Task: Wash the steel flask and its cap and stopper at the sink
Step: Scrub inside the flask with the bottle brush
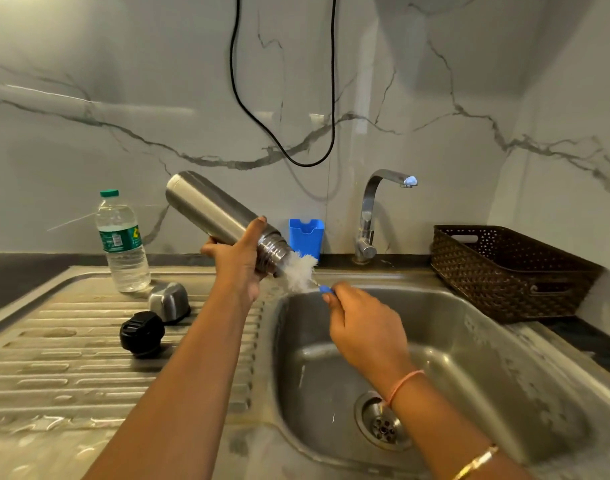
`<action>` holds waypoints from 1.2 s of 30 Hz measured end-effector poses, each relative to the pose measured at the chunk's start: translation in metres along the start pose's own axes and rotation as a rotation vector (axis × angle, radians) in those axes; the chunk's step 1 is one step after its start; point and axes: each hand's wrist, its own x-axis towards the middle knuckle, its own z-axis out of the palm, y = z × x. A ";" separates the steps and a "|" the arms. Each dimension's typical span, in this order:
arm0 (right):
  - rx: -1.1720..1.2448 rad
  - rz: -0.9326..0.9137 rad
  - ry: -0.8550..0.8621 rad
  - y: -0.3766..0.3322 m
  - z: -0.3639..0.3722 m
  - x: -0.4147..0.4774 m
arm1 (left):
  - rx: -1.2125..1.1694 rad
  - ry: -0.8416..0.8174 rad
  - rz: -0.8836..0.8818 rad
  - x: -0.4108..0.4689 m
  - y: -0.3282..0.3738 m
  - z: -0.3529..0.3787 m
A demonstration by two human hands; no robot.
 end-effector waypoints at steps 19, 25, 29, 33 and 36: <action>0.940 0.354 -0.555 0.035 -0.027 0.002 | 0.047 -0.012 0.006 -0.001 -0.008 0.000; -0.223 -0.004 0.021 0.023 -0.028 -0.010 | -0.019 -0.020 0.046 -0.005 -0.007 0.012; 0.345 0.146 -0.172 0.016 -0.026 -0.007 | -0.004 -0.076 0.067 -0.002 0.000 0.011; 0.995 0.457 -0.533 0.029 -0.033 -0.006 | -0.003 -0.149 0.058 -0.004 0.001 0.013; 0.863 0.412 -0.431 0.029 -0.029 -0.012 | 0.016 -0.153 0.088 -0.007 -0.004 0.017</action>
